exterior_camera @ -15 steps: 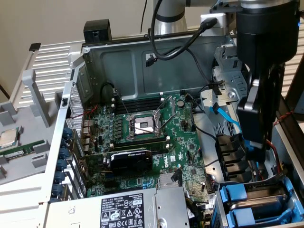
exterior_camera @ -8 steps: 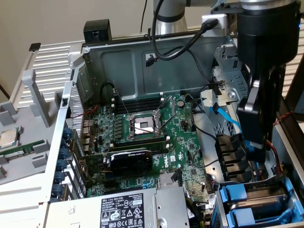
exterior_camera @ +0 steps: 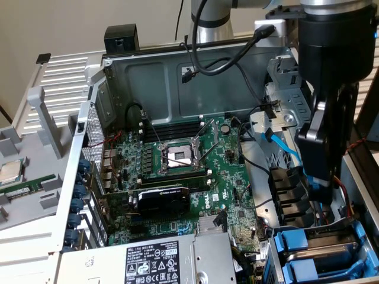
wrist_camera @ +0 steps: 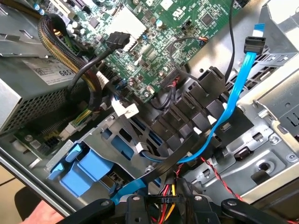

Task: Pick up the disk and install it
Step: 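Insert the first disk wire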

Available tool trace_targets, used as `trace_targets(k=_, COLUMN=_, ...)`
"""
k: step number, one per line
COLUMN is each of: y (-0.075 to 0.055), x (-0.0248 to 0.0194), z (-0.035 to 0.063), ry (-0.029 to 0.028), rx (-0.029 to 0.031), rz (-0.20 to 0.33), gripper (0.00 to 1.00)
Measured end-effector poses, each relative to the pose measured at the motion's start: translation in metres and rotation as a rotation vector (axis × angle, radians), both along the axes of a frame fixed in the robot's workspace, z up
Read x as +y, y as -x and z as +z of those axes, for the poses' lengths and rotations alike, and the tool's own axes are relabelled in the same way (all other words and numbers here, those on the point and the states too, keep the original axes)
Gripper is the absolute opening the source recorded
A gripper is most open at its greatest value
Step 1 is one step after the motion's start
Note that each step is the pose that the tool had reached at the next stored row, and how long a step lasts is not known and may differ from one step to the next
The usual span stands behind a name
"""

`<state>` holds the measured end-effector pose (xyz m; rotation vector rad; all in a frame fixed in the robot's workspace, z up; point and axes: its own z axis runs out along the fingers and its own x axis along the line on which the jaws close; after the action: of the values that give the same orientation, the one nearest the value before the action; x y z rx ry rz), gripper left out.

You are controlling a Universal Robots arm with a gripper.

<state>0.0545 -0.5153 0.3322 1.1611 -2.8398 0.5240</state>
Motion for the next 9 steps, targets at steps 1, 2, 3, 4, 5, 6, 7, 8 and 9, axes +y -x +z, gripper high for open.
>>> trace_targets(k=1, y=0.0, x=0.0001, z=-0.0002, ry=-0.0006, rx=-0.0001, rz=-0.001, gripper=0.35)
trace_targets(k=2, y=0.0, x=0.0002, z=-0.0003, ry=-0.0016, rx=-0.0002, rz=-0.001, gripper=0.35)
trace_targets(k=3, y=0.0, x=0.0003, z=-0.0005, ry=-0.0031, rx=-0.0005, rz=-0.001, gripper=0.35)
trace_targets(k=4, y=-0.0001, x=0.0006, z=-0.0008, ry=-0.0043, rx=-0.0008, rz=-0.001, gripper=0.35)
trace_targets(k=5, y=-0.0001, x=0.0008, z=-0.0012, ry=-0.0052, rx=-0.0011, rz=-0.002, gripper=0.35)
trace_targets(k=6, y=-0.0001, x=0.001, z=-0.0014, ry=-0.0059, rx=-0.0011, rz=-0.002, gripper=0.35)
trace_targets(k=7, y=-0.0001, x=0.001, z=-0.0016, ry=-0.0069, rx=-0.0012, rz=-0.002, gripper=0.35)
trace_targets(k=8, y=0.0, x=0.0011, z=-0.0018, ry=-0.0082, rx=-0.0013, rz=-0.003, gripper=0.35)
trace_targets(k=9, y=-0.0001, x=0.0011, z=-0.0022, ry=-0.0095, rx=-0.0014, rz=-0.003, gripper=0.35)
